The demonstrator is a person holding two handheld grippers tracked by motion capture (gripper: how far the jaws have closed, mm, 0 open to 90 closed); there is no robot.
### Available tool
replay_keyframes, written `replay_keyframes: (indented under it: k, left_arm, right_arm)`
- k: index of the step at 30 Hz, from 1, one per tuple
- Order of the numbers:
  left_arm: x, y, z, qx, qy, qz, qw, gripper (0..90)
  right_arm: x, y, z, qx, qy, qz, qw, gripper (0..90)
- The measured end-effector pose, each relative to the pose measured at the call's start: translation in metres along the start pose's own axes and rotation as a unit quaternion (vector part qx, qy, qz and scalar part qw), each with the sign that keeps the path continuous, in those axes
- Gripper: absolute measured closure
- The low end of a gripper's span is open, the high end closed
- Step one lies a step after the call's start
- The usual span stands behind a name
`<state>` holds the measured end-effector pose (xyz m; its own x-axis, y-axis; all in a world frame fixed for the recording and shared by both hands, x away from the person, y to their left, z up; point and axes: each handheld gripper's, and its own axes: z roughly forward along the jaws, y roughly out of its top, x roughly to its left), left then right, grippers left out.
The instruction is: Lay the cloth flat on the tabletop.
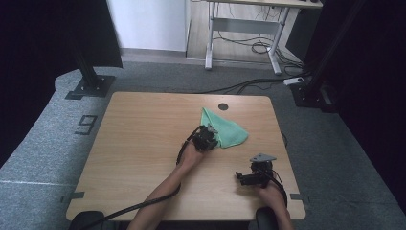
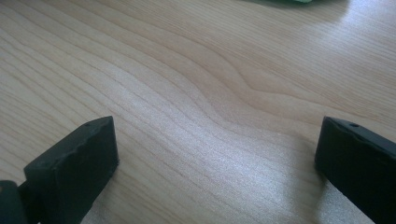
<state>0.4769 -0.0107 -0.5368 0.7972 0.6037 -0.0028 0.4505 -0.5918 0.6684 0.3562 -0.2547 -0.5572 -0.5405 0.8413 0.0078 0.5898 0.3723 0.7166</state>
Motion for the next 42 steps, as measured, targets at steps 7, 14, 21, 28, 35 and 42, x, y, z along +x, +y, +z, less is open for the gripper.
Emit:
replay_keyframes:
  k: [7, 14, 21, 28, 35, 42]
  left_arm:
    - [0.004, -0.01, -0.01, 0.004, -0.008, -0.002, 1.0, 84.5]
    - [0.005, -0.026, -0.025, 0.005, -0.008, 0.004, 1.0, 84.7]
    - [0.006, -0.041, -0.039, 0.008, -0.015, 0.001, 0.9999, 84.8]
    - [0.004, -0.058, -0.055, 0.011, -0.019, 0.005, 0.9998, 84.7]
    - [0.001, -0.078, -0.072, 0.009, -0.021, 0.004, 0.9997, 84.7]
    - [-0.004, -0.101, -0.092, 0.006, -0.02, 0.005, 0.9998, 84.6]
  right_arm:
    - [0.0, 0.0, 0.0, 0.001, 0.0, 0.002, 1.0, 0.0]
    - [0.0, 0.0, 0.0, 0.001, 0.0, 0.001, 1.0, 0.0]
    - [0.0, 0.0, 0.0, 0.001, 0.0, 0.002, 1.0, 0.0]
    - [0.0, 0.0, 0.0, 0.001, 0.0, 0.002, 1.0, 0.0]
    - [0.0, 0.0, 0.0, 0.001, 0.0, 0.002, 1.0, 0.0]
    - [0.0, 0.0, 0.0, 0.001, 0.001, 0.0, 1.0, 0.0]
